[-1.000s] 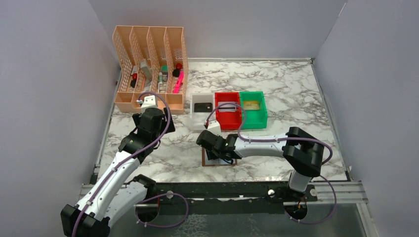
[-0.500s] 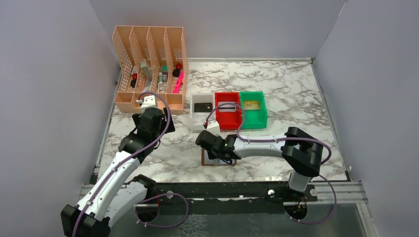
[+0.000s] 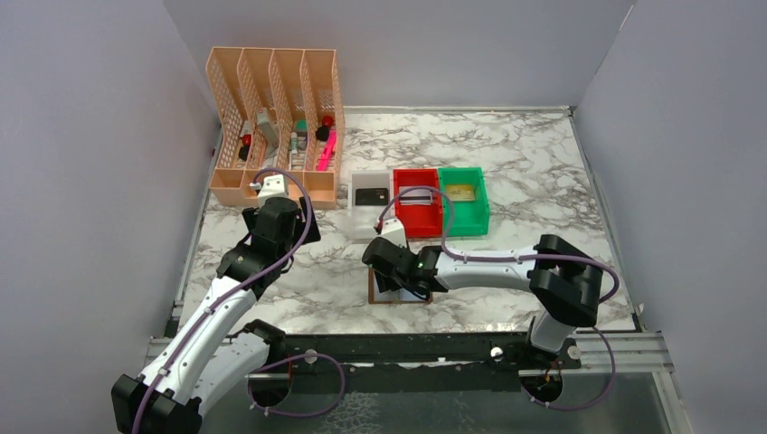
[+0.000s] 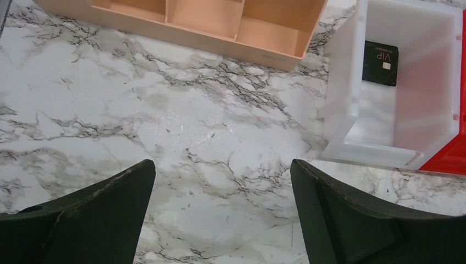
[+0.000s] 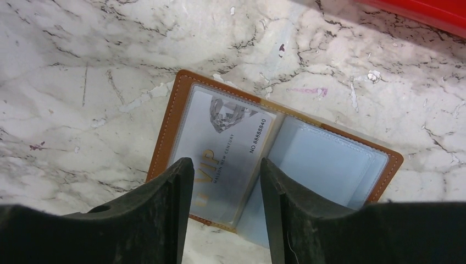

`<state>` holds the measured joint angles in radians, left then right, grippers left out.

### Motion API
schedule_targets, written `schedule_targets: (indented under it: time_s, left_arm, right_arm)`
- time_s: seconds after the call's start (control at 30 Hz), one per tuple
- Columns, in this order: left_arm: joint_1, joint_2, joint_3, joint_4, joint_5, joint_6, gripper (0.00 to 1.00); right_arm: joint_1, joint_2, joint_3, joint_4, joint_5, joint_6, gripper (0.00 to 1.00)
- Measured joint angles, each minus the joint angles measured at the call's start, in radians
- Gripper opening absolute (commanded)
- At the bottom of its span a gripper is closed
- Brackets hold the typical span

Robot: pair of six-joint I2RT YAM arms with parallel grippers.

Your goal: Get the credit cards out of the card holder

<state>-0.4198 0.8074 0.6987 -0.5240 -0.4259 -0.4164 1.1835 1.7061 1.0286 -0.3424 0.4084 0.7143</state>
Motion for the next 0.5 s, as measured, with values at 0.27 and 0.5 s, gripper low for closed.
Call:
schedule_targets:
  time_s: [0.27, 0.5]
  left_arm:
    - [0.000, 0.000, 0.000, 0.002, 0.004, 0.003, 0.96]
    - [0.000, -0.001, -0.003, 0.003, 0.007, 0.003, 0.96]
  right_arm:
    - [0.000, 0.036, 0.001, -0.003, -0.004, 0.008, 0.51]
    - [0.000, 0.065, 0.023, 0.005, -0.005, 0.028, 0.31]
